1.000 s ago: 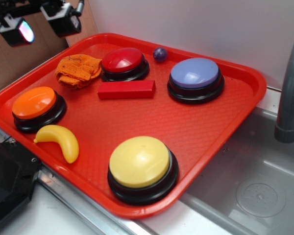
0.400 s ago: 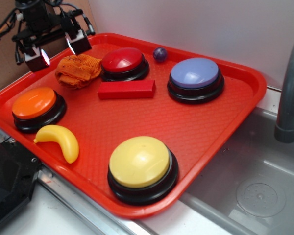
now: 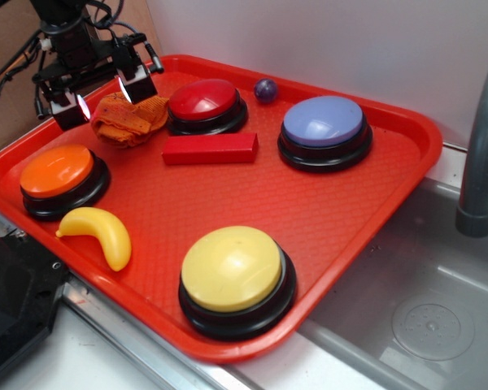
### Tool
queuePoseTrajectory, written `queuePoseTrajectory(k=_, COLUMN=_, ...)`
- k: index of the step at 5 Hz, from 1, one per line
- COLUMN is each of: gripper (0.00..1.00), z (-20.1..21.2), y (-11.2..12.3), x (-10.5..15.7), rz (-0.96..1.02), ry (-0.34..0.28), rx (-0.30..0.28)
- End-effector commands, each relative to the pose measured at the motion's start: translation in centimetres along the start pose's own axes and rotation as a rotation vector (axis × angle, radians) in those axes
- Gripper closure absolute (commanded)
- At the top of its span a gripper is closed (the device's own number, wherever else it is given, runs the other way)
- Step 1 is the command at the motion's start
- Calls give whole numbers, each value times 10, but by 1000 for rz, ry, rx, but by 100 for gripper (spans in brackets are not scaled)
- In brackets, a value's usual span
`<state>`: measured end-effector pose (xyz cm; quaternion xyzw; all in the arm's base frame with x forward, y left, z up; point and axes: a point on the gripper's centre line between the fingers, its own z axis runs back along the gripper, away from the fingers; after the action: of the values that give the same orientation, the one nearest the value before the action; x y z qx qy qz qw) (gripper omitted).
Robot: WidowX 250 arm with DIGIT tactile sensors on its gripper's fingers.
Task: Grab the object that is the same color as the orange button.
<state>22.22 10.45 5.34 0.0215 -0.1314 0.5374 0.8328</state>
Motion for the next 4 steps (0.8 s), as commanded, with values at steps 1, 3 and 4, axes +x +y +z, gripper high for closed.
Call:
queuePoseTrajectory(k=1, gripper=0, z=-12, y=13, x=12, rz=45, ry=3, rx=-5)
queuePoseTrajectory(k=3, gripper=100, z=-15, y=13, x=14, rz=52, ry=-16, rx=-21)
queuePoseTrajectory(k=4, gripper=100, z=-5, y=9, x=15, rz=6, ry=-47, rx=-30)
